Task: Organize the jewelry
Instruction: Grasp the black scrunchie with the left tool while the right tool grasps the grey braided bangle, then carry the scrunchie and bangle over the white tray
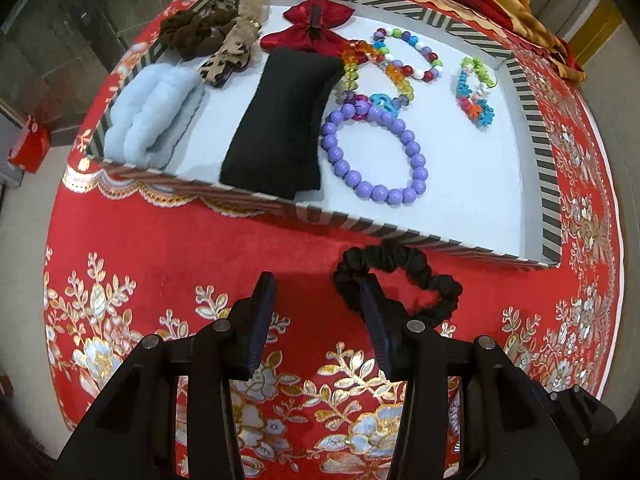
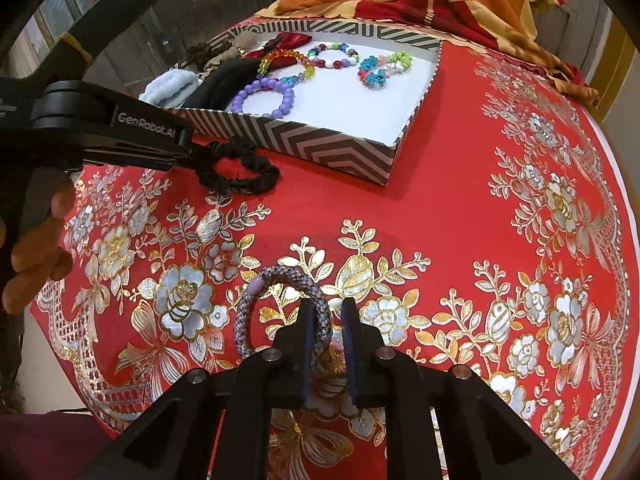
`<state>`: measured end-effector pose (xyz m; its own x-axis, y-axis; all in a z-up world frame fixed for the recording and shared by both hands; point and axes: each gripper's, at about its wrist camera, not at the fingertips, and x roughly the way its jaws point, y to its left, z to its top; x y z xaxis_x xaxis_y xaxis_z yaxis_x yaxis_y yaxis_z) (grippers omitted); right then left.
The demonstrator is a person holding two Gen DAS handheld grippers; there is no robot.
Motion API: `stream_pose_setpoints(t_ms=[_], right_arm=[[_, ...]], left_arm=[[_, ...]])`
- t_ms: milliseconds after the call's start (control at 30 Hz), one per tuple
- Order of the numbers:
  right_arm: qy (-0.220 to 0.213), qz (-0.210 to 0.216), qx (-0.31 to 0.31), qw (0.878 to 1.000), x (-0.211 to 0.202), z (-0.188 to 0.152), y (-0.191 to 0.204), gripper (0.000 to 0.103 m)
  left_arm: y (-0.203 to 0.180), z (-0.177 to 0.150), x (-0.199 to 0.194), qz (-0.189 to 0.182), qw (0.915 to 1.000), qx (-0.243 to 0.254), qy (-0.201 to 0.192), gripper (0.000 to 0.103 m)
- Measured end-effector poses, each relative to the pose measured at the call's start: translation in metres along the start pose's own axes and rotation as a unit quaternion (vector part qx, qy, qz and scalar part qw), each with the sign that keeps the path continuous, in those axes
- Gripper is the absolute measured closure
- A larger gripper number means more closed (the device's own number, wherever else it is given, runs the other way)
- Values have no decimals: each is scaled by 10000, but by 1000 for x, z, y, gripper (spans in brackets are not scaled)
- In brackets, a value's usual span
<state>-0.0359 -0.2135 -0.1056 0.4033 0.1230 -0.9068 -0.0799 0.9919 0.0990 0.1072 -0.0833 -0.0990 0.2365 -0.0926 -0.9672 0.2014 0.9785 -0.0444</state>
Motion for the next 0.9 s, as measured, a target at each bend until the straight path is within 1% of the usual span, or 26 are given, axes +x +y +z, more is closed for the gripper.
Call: stream_pose_setpoints(t_ms=[33,67,100,133,167,200,300,400,533,700,900], right_arm=[[-8,-30,-45,10000,0,-1,1,90],[-17,-73,-105,9999,0,-1,3,90],[-22,-119,-175,9998,0,-1,5,90],[-18,-154,-211,9997,0,-1,6,93],[-11,-176,-244,9995,0,0,6,96],[-10,-152,-240,9996,0,0,5,96],[8,-60,-199,9998,-1,0,2,97],[-70,130,-41,9999,-9,1,-3,97],[-221,190,29,9996,-23,5,-8,97],[-443,253,87,9987,-43,17,-14,97],[-679,257,146,9973,-60,32,-20,97]], left_arm=[[-2,1,1,0,10000,49,-14,64],[-3,1,2,-47,9999,93,-27,70],[-3,2,3,-69,9999,118,-33,78],[-5,3,3,-75,9998,144,-92,87],[-5,4,5,-146,9997,171,-100,90],[-4,5,5,-178,9996,186,-127,94],[1,6,6,-566,9983,136,14,97],[7,3,-3,-759,9970,137,60,98],[10,-1,-22,-861,9961,188,-20,98],[10,-2,-54,-917,9953,223,-238,98],[7,-1,-80,-921,9939,329,-517,98]])
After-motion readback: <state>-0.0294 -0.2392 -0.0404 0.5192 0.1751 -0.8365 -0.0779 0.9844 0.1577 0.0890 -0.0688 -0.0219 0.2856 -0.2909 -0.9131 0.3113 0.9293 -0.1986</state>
